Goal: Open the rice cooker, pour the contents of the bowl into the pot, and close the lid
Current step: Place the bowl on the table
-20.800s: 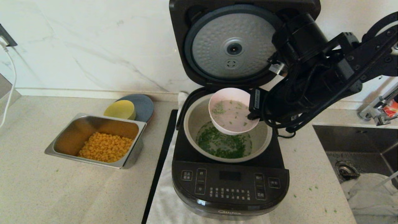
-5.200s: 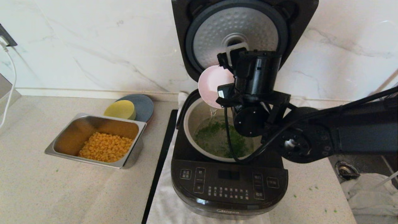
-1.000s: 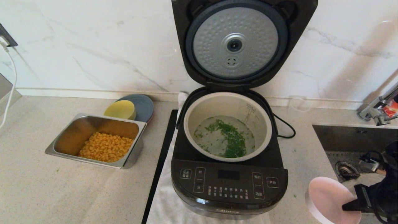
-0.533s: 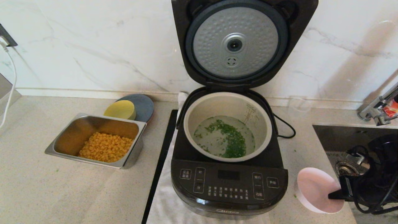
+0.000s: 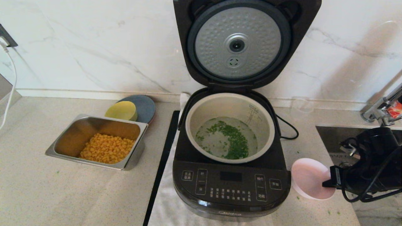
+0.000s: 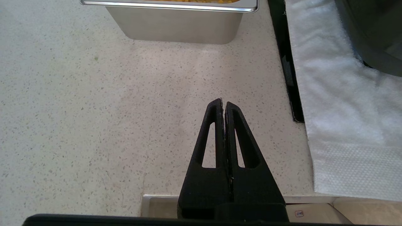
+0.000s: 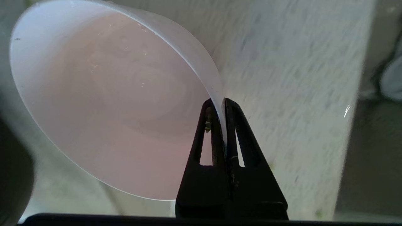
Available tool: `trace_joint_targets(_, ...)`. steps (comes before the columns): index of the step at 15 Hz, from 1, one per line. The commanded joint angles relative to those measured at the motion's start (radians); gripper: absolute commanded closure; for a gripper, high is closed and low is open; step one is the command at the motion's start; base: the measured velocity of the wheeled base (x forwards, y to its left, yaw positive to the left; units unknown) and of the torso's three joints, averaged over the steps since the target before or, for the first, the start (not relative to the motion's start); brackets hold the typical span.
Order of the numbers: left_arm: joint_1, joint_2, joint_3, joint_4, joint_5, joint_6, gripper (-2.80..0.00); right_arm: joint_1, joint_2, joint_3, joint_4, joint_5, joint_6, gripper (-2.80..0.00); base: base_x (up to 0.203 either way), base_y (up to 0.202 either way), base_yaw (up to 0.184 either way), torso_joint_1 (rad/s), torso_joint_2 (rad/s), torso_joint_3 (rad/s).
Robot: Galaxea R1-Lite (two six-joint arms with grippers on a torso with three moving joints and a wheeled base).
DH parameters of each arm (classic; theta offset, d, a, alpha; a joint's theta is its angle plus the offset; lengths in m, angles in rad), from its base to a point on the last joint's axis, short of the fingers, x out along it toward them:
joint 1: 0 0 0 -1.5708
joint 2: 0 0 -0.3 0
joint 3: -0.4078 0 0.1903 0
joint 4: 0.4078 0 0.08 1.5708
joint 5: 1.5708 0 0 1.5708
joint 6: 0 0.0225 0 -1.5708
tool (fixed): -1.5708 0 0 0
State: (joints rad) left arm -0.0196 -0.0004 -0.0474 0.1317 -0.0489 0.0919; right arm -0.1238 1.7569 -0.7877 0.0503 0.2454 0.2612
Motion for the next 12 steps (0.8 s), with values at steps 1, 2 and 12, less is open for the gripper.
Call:
trace_joint_targets(1, 0.000, -0.001, 0.000, 0.000, 0.000, 0.000, 0.00, 0.001, 0.036, -0.005, -0.010, -0.005, -0.002, 0.00, 0.000, 0.000, 0.000, 0.000, 0.00, 0.000)
trace_joint_targets(2, 0.000, -0.001, 0.000, 0.000, 0.000, 0.000, 0.00, 0.001, 0.043, -0.007, -0.012, -0.011, -0.002, 0.00, 0.000, 0.000, 0.000, 0.000, 0.00, 0.000)
trace_joint_targets(12, 0.000, -0.001, 0.000, 0.000, 0.000, 0.002, 0.00, -0.048, -0.171, -0.055, 0.015, -0.019, 0.075, -2.80, 0.000, 0.000, 0.000, 0.000, 0.00, 0.000)
